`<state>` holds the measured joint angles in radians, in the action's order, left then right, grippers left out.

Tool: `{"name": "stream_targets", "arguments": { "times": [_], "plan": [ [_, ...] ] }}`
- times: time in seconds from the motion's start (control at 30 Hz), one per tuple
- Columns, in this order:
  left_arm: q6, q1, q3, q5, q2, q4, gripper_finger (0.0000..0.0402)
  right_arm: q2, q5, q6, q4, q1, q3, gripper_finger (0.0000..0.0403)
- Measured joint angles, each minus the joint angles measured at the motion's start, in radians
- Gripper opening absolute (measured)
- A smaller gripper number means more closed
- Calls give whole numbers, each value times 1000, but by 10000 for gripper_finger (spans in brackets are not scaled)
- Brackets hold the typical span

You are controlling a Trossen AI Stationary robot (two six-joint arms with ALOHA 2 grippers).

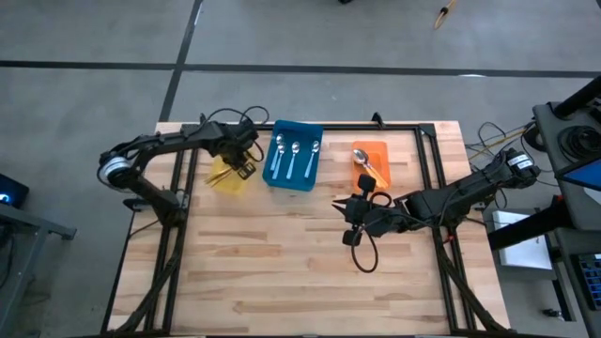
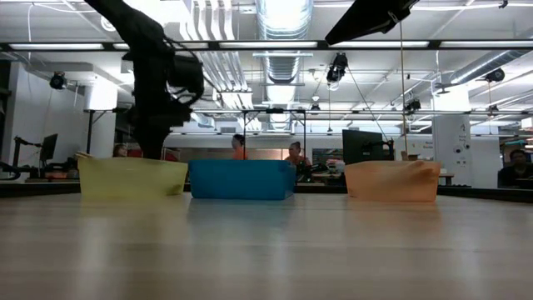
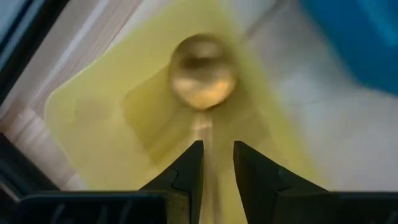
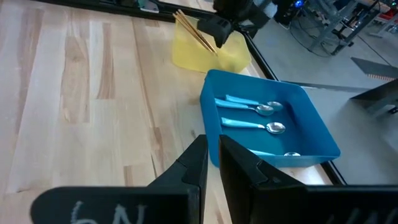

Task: Sort silverware by color (type)
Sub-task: Return to Home Position

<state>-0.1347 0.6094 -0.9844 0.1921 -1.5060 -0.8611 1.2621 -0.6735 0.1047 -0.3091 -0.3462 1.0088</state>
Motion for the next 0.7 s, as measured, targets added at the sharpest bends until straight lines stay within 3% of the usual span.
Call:
{"name": "stream_targets", "arguments": {
  "times": [0.13, 0.4, 0.5, 0.7],
  "plan": [
    [-37, -133, 34, 1, 126, 55, 71, 0, 0, -2, 24, 0, 0, 31],
    [-160, -514, 235, 8, 465, 355, 71, 41, 2, -97, 144, 8, -4, 31],
    [-167, -648, 313, 11, 565, 469, 71, 71, 64, -146, 190, 26, -6, 31],
    [-160, -832, 406, 113, 724, 521, 71, 84, 120, -193, 289, 78, -46, 31]
  ]
}}
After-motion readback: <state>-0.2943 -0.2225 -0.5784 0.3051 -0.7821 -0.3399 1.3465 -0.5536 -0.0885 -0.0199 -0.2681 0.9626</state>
